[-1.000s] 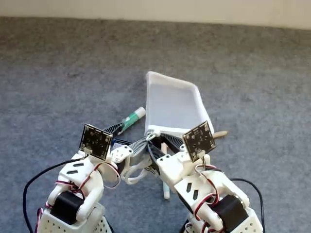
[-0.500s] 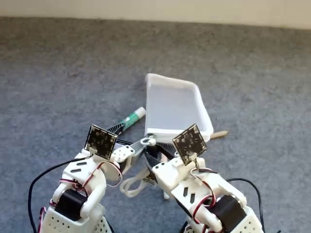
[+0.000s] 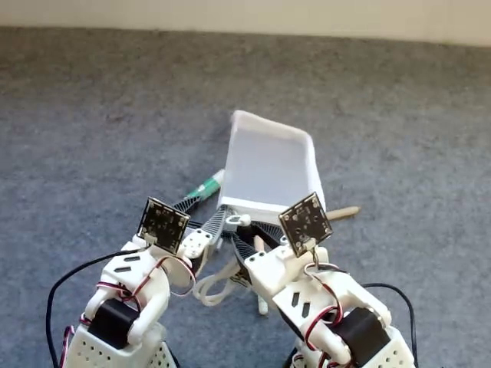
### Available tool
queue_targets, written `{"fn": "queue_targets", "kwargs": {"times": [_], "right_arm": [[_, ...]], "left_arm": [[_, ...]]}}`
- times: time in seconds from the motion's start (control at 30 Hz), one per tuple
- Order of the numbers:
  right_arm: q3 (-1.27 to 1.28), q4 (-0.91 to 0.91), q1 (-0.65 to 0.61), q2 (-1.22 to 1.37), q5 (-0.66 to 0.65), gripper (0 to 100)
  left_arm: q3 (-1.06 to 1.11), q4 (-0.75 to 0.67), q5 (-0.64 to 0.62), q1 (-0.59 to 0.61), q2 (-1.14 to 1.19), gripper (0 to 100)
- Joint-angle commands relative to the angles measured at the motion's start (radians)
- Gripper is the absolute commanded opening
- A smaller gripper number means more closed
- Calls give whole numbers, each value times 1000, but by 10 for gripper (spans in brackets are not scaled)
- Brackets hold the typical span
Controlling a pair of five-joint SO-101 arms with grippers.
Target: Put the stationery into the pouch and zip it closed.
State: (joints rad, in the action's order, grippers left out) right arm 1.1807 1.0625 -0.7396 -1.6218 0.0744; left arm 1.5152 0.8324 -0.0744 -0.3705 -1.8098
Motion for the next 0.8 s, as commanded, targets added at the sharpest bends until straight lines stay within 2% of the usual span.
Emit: {"fn": "queue_targets", "kwargs": {"times": [0.0, 0.4, 0.63, 0.77], "right_arm": [[-61, 2, 12, -15, 2, 5], [-59, 2, 16, -15, 2, 5], [-64, 4, 170, -15, 2, 5], [-62, 4, 197, -15, 2, 5]], "left_arm": [[-27, -18, 48, 19, 1, 86], [-30, -17, 68, 22, 4, 63], [-38, -15, 66, 70, 4, 63], [-45, -14, 66, 73, 4, 63]]}}
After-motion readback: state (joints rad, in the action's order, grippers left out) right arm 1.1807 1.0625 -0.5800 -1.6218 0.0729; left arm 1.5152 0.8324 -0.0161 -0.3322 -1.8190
